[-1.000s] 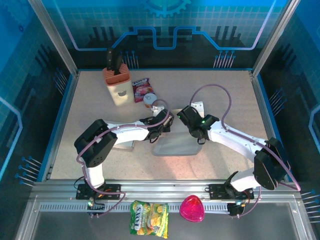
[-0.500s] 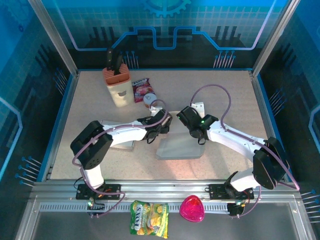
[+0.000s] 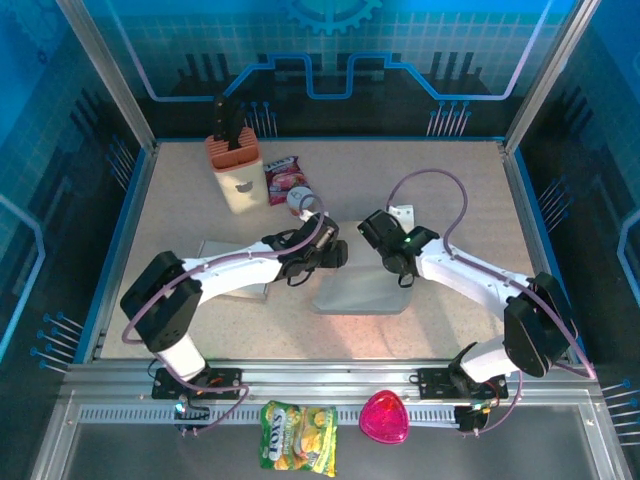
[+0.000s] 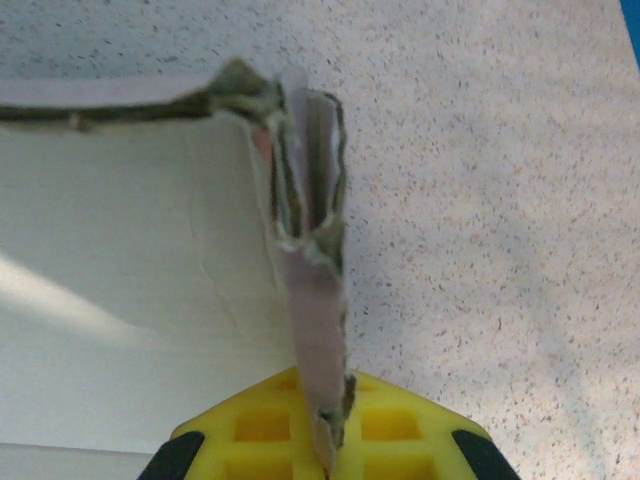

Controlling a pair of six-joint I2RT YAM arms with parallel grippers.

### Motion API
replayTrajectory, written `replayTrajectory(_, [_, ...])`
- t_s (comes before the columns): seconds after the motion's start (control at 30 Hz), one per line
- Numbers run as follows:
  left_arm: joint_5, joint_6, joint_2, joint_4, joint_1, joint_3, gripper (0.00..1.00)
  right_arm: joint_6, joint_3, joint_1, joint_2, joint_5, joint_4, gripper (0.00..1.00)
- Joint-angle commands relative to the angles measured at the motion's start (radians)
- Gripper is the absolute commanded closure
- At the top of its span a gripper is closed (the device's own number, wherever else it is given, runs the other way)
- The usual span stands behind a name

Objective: Fold the paper box

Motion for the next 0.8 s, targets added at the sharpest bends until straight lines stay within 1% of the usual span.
replayTrajectory(0.0, [-0.016, -0.027, -0.127, -0.046, -0.007, -0.014, 0.31, 0.066, 0.019, -0.071, 0.012, -0.083, -0.046, 1.00])
replayTrajectory(0.13, [-0.037, -0.055, -0.240, -0.112, -0.011, -0.043, 0.34, 0.147, 0.001, -0.194, 0.028, -0.235, -0.058, 1.00])
replayTrajectory(0.33, [-0.064, -0.100, -0.445, -0.239, -0.020, -0.106, 0.35, 0.271, -0.077, -0.387, 0.020, -0.483, -0.010, 1.00])
replayTrajectory(0.37, [-0.064, -0.105, -0.468, -0.259, -0.021, -0.110, 0.35, 0.296, -0.075, -0.409, 0.030, -0.498, -0.029, 1.00])
replayTrajectory(0.43, [-0.048, -0.116, -0.501, -0.302, -0.028, -0.108, 0.35, 0.365, -0.039, -0.429, 0.062, -0.474, -0.114, 1.00])
replayTrajectory(0.5, [-0.041, -0.119, -0.510, -0.323, -0.052, -0.106, 0.37, 0.441, -0.013, -0.457, 0.106, -0.483, -0.187, 1.00])
replayTrajectory(0.6, [-0.039, -0.128, -0.492, -0.326, -0.110, -0.107, 0.38, 0.531, -0.015, -0.519, 0.177, -0.590, -0.235, 1.00])
replayTrajectory(0.67, [-0.037, -0.140, -0.470, -0.303, -0.153, -0.117, 0.39, 0.583, -0.040, -0.543, 0.206, -0.677, -0.227, 1.00])
replayTrajectory(0.77, [-0.036, -0.167, -0.420, -0.232, -0.214, -0.145, 0.41, 0.673, -0.098, -0.551, 0.219, -0.801, -0.170, 1.00])
